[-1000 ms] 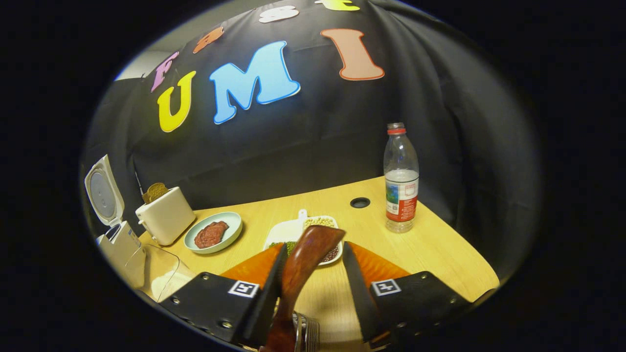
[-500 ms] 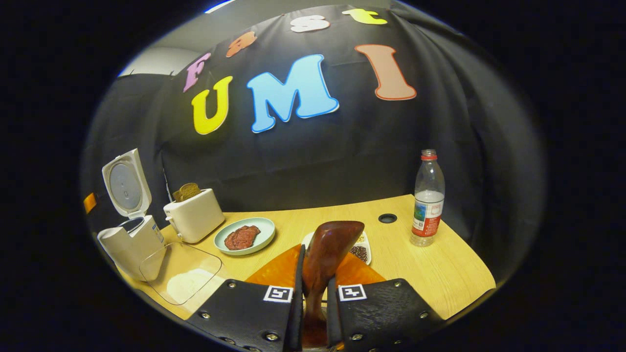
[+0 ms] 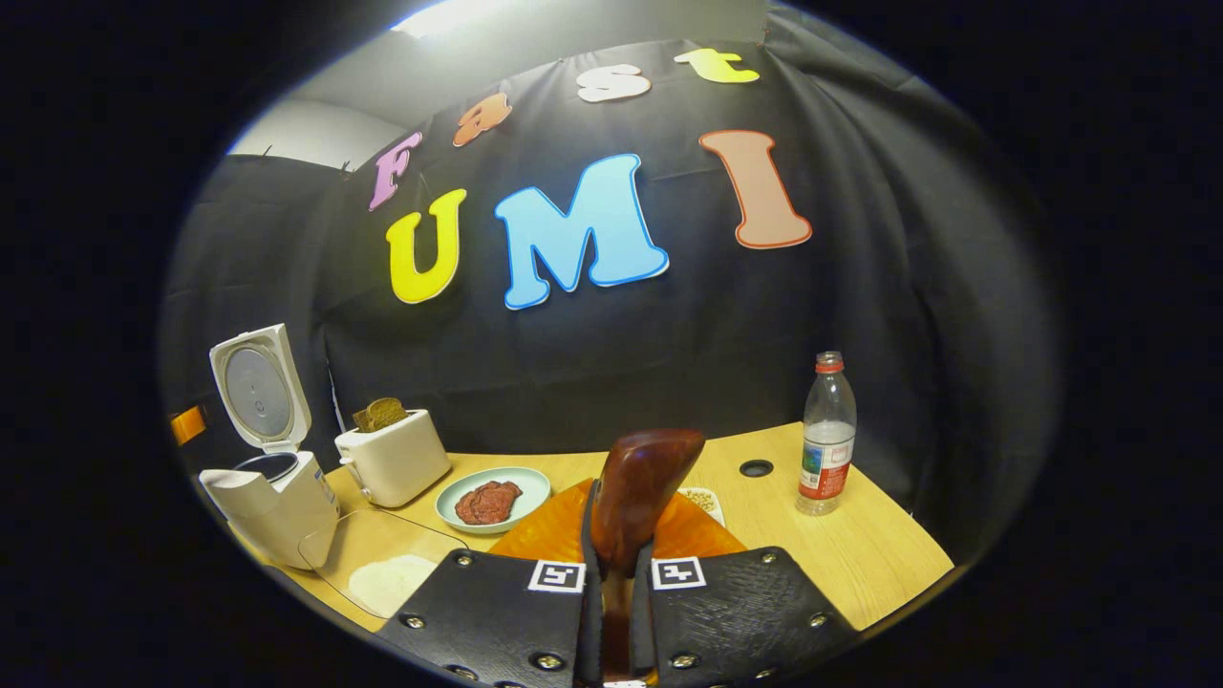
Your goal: Close the left gripper, press the button to open the rice cooker; take a wooden spoon from the chopstick holder with the right hand, scoop a spoonful of rice and pour it into the rice cooker, then put the wooden spoon back into the chopstick holder.
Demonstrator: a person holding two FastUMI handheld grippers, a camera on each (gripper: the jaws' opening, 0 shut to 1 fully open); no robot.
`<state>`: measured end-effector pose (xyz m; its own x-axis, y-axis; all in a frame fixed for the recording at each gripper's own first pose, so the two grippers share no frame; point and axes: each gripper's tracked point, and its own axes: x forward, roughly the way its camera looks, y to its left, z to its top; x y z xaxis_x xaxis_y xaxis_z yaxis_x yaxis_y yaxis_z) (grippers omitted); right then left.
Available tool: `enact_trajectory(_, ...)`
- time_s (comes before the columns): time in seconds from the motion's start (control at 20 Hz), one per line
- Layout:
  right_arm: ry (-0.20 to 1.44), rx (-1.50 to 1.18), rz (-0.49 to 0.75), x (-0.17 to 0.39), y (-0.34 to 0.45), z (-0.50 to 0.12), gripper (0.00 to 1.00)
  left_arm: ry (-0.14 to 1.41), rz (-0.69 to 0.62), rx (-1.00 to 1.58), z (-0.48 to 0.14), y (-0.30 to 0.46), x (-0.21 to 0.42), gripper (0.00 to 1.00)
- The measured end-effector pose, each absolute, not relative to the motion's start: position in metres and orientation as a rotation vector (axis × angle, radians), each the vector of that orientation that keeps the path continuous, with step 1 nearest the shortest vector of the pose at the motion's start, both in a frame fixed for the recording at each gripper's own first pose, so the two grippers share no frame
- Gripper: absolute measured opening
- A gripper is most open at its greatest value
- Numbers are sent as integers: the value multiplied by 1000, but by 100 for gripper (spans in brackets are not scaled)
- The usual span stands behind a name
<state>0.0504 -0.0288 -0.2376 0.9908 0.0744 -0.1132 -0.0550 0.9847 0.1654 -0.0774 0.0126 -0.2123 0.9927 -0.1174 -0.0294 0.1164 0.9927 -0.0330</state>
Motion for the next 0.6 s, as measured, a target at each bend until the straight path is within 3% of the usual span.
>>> enact_trajectory(0.3, 22, 162, 117, 43, 7, -177, 11, 20, -131, -31, -205, 9, -87, 98)
enact_trajectory(0.35, 17, 170, 141, 43, 20, -170, 11, 18, -131, -31, -204, 9, -88, 94)
enact_trajectory(0.6, 41, 173, 254, 58, 94, -170, 11, 10, -142, -48, -199, 10, -98, 99)
